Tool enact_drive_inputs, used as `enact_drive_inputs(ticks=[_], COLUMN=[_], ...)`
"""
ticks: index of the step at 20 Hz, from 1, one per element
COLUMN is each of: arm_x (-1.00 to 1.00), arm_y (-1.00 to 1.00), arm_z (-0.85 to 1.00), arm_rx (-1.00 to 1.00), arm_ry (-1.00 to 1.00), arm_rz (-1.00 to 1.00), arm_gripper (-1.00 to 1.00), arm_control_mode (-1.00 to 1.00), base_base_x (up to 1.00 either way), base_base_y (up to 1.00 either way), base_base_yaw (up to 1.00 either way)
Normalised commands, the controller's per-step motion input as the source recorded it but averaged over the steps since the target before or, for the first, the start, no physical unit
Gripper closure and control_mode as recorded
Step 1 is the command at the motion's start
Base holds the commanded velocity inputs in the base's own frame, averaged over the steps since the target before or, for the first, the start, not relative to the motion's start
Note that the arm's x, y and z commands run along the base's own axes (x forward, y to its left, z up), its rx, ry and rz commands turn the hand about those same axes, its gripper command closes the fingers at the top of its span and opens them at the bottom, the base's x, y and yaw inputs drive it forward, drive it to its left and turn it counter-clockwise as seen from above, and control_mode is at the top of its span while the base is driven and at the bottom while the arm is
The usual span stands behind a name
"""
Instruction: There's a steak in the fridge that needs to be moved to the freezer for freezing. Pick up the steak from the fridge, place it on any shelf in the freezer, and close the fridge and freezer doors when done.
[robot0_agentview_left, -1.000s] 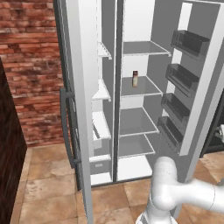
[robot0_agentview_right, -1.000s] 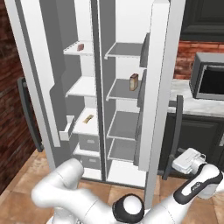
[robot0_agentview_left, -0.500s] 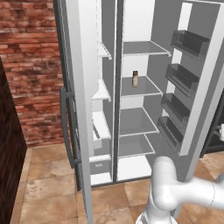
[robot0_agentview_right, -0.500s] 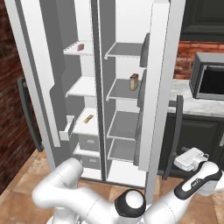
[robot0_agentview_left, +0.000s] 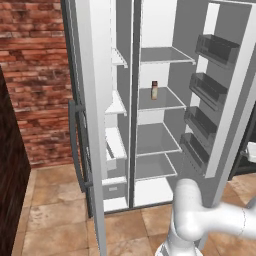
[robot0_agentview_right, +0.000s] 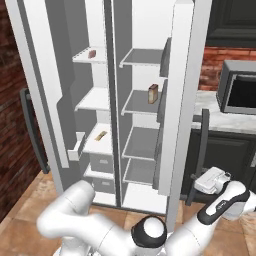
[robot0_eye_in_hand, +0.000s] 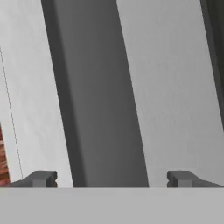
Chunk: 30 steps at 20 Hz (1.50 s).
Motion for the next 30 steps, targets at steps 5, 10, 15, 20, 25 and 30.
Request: enact_drive_inputs(ticks=[5,10,15,20,25,30], arm_x=[0.0,-0.04,0.0,0.01,0.11,0.11], arm_y=[1.0,1.0,1.0,1.0,1.0,1.0], arm_z=[-0.12,-0.08,-0.08,-0.03,0.0,0.0], arm_rx=[0.0,0.0,0.01,0.0,0.0,0.0], arm_ry=[-0.07,-0.08,-0.01,0.0,0.02,0.06], arm_rz=[0.0,-0.04,-0.14,-0.19,-0.17,-0.11], arm_gripper=[-1.0,-1.0,-1.0,-1.0,-1.0,-1.0], arm_control_mode=[-1.0,-1.0,-1.0,-1.0,-1.0,-1.0], base_base_x=[0.0,0.0,0.0,0.0,0.0,0.0], base_base_y=[0.0,0.0,0.0,0.0,0.0,0.0], base_base_yaw=[0.0,0.0,0.0,0.0,0.0,0.0])
